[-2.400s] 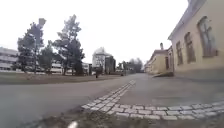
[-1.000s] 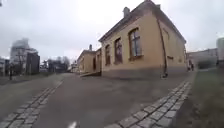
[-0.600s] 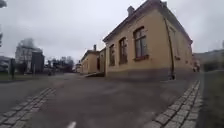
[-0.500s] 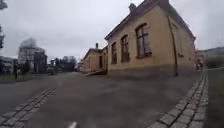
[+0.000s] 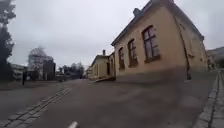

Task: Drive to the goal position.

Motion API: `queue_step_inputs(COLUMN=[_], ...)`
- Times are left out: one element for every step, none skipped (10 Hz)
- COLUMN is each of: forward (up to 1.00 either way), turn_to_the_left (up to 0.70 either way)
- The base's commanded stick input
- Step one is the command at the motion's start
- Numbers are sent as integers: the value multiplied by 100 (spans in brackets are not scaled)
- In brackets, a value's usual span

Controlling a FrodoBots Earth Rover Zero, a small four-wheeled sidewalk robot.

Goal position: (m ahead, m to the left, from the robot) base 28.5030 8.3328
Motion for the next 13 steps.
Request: queue_step_inputs(forward=[70,70,70,70,70,70,70,70,70,70,70,70,70], turn_to_the_left=[5,0,35,35,2,0,0,25,35,34,31,0,0])
